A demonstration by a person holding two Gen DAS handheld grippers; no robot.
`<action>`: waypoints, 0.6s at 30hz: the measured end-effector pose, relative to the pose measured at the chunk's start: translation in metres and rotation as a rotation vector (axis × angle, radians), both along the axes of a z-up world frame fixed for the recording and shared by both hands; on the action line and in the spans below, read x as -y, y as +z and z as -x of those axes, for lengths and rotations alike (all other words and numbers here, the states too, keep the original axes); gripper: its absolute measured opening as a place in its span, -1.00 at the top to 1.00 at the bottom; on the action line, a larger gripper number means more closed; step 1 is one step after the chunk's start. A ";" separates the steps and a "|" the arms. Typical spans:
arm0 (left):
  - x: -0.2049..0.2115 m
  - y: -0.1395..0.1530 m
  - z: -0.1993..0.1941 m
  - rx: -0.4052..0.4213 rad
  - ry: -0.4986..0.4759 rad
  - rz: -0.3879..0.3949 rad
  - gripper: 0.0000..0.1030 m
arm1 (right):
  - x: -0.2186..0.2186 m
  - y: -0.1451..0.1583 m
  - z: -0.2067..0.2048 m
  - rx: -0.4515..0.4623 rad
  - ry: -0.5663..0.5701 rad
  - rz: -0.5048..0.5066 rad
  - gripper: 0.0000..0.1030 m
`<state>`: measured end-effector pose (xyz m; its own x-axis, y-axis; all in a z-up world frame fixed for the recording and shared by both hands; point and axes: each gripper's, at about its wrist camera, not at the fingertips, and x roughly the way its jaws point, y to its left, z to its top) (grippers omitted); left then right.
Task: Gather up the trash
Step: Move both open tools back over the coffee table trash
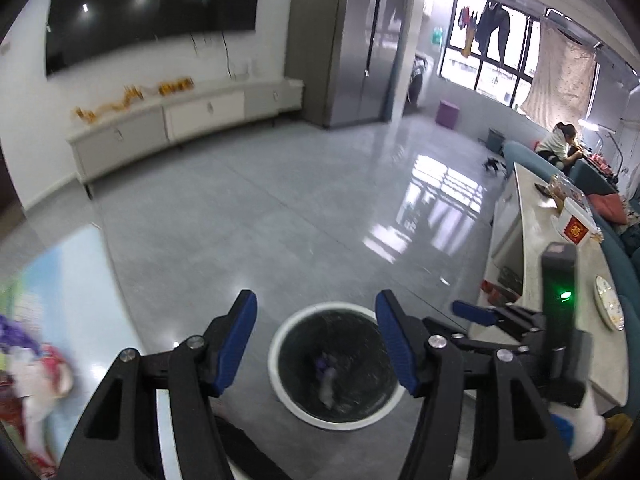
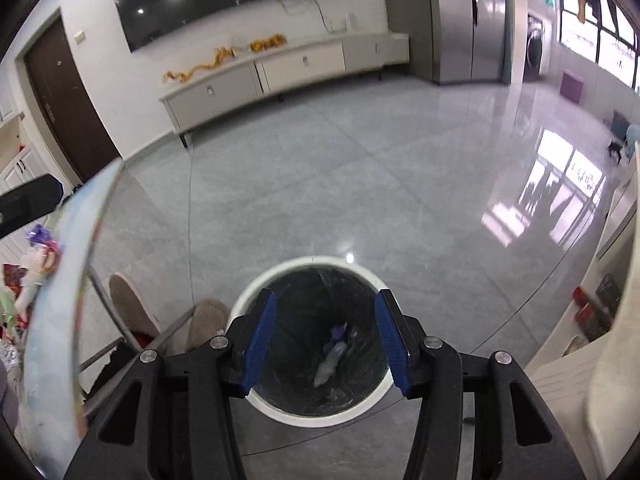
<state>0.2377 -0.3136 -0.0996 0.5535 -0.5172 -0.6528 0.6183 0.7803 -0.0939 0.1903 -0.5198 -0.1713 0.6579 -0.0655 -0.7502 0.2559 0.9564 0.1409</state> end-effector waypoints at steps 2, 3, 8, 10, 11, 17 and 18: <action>-0.017 0.017 0.017 0.060 0.018 0.012 -0.16 | -0.010 0.021 0.014 0.035 0.003 0.024 0.01; -0.024 0.025 0.024 0.086 0.022 0.008 -0.16 | -0.017 0.033 0.020 0.055 0.007 0.037 0.00; -0.063 0.053 0.054 0.183 0.055 -0.027 -0.16 | -0.052 0.083 0.048 0.148 0.033 0.077 -0.04; -0.080 0.062 0.066 0.215 0.069 -0.038 -0.16 | -0.067 0.101 0.059 0.188 0.046 0.088 -0.05; -0.091 0.068 0.072 0.234 0.081 -0.041 -0.16 | -0.076 0.111 0.065 0.210 0.054 0.095 -0.06; -0.147 0.094 0.101 0.308 0.164 -0.028 -0.16 | -0.118 0.149 0.087 0.286 0.091 0.131 -0.09; -0.155 0.096 0.105 0.317 0.175 -0.024 -0.16 | -0.126 0.155 0.091 0.296 0.097 0.136 -0.11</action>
<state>0.1327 -0.1589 -0.0031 0.8092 -0.3828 -0.4457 0.4703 0.8767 0.1008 0.0998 -0.3941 -0.0163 0.8540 -0.0786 -0.5142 0.1299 0.9894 0.0645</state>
